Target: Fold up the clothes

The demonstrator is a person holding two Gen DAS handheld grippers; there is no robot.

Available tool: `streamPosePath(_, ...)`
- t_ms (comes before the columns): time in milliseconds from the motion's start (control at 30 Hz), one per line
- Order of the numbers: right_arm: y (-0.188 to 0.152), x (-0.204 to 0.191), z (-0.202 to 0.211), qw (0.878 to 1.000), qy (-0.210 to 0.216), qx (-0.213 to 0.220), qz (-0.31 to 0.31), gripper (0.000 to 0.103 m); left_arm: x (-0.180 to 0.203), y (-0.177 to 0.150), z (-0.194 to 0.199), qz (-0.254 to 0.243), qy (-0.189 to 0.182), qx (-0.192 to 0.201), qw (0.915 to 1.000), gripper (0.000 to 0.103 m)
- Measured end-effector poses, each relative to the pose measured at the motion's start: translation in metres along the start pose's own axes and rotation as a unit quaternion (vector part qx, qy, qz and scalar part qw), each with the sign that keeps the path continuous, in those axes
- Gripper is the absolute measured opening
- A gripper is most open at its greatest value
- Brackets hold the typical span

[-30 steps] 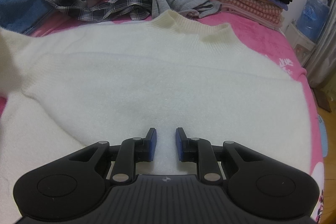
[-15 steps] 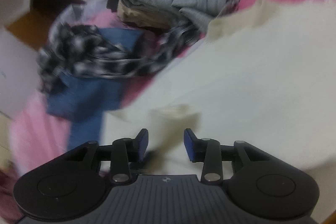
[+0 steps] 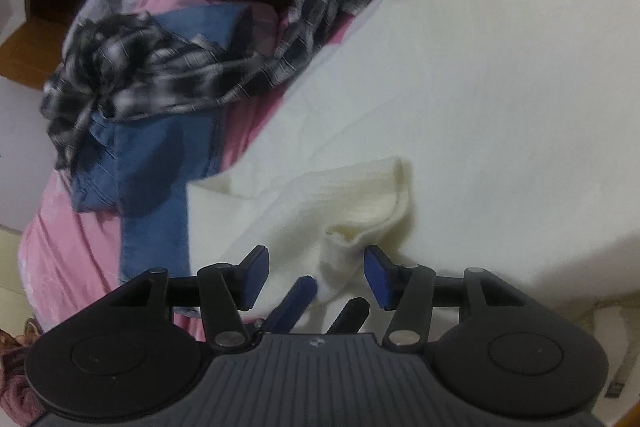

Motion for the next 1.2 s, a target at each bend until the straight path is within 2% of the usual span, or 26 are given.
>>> streamPosePath(100, -0.002, 0.0, -0.004, 1.0, -0.015, 0.011, 0.001, 0.054, -0.001, 0.0, 0.0, 0.001, -0.002, -0.001, 1.0, 0.039)
streamPosePath(200, -0.002, 0.004, -0.006, 1.0, -0.015, 0.019, -0.018, 0.046, -0.001, -0.001, 0.001, -0.003, -0.005, -0.001, 1.0, 0.039)
streamPosePath(233, -0.001, 0.007, -0.007, 0.999, -0.012, 0.02, -0.029, 0.041, -0.001, -0.001, 0.002, -0.003, -0.005, -0.001, 1.0, 0.039)
streamPosePath(267, 0.0, 0.01, -0.008, 0.999, -0.008, 0.022, -0.041, 0.028, -0.001, -0.001, 0.002, -0.002, -0.005, -0.003, 1.0, 0.039)
streamPosePath(333, 0.002, 0.014, -0.01, 0.998, -0.002, 0.028, -0.054, 0.01, -0.001, -0.002, 0.002, 0.0, -0.005, -0.006, 1.0, 0.039)
streamPosePath(433, 0.003, 0.013, -0.001, 0.998, 0.005, 0.049, -0.042, 0.008, -0.002, -0.003, 0.003, 0.003, -0.006, -0.011, 0.9999, 0.039)
streamPosePath(567, 0.008, 0.002, 0.031, 0.995, 0.011, 0.104, -0.001, 0.007, -0.003, -0.004, 0.004, 0.007, -0.006, -0.018, 0.9998, 0.039)
streamPosePath(633, 0.012, -0.004, 0.053, 0.989, 0.007, 0.143, 0.025, 0.007, -0.003, -0.005, 0.004, 0.008, -0.007, -0.022, 0.9997, 0.039)
streamPosePath(767, 0.016, -0.006, 0.098, 0.972, -0.019, 0.225, 0.07, 0.007, -0.004, -0.006, 0.005, 0.012, -0.007, -0.028, 0.9995, 0.039)
streamPosePath(1033, 0.027, 0.032, 0.157, 0.941, -0.072, 0.324, 0.06, 0.007, -0.007, -0.003, 0.003, 0.022, 0.003, -0.037, 0.9991, 0.039)
streamPosePath(1200, 0.032, 0.055, 0.172, 0.933, -0.088, 0.348, 0.035, 0.007, -0.006, -0.002, 0.001, 0.017, 0.006, -0.042, 0.9989, 0.039)
Point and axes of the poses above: each gripper's, at about its wrist camera, not at the fingertips, and z roughly against the way its jaws point, x to its right, y to its top, the point moved 1 cm from there along -z, roughly the way its jaws point, and after that the axes turned 13 degrees about -z, right-handed, at the moved point
